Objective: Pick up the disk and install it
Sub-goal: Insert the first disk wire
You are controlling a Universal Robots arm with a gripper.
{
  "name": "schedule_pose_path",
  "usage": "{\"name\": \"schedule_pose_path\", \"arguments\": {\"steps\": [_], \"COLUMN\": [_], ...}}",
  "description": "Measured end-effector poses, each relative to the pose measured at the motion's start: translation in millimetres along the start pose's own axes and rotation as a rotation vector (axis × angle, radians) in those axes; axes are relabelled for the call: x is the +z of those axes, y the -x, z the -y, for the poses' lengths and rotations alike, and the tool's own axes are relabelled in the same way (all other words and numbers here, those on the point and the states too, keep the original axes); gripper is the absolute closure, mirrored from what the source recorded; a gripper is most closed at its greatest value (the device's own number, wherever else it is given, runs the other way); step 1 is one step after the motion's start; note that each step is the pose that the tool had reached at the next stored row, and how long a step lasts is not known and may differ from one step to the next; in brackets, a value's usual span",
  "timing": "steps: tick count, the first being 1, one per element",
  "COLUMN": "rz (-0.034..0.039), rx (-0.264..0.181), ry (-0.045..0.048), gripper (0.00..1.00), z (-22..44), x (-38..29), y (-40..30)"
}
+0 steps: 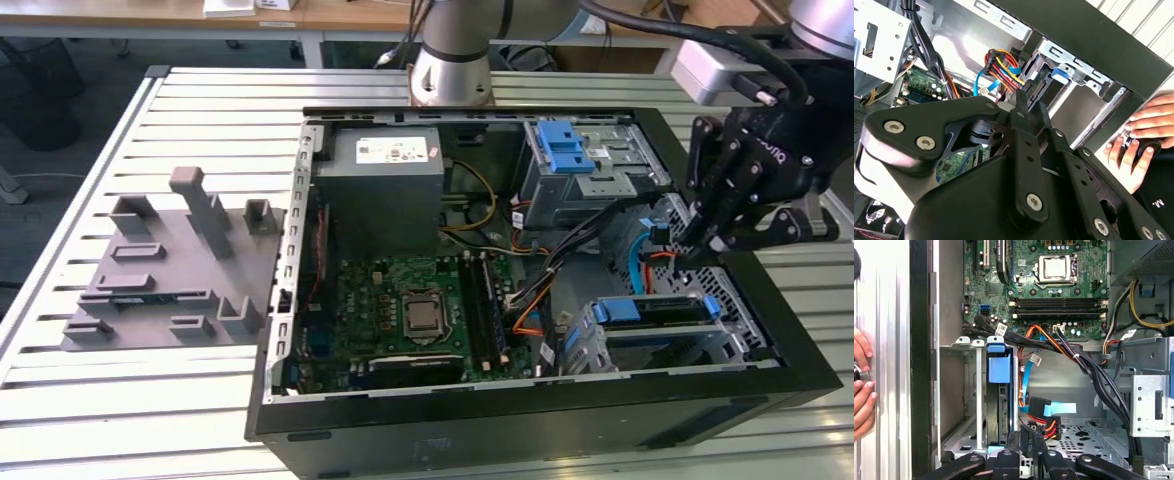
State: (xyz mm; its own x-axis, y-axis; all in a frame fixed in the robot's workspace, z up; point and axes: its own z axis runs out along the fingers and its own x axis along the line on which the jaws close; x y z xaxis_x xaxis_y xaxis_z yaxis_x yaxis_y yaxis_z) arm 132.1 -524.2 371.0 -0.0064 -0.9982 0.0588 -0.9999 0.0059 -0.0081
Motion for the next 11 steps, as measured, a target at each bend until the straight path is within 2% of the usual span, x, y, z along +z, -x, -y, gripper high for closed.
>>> {"name": "schedule_pose_path", "arguments": {"steps": [11], "rz": [0.0003], "rx": [0.0], "ry": [0.0], "gripper": [0.75], "z": [0.0], "x": [2.4], "y": [0.2]}}
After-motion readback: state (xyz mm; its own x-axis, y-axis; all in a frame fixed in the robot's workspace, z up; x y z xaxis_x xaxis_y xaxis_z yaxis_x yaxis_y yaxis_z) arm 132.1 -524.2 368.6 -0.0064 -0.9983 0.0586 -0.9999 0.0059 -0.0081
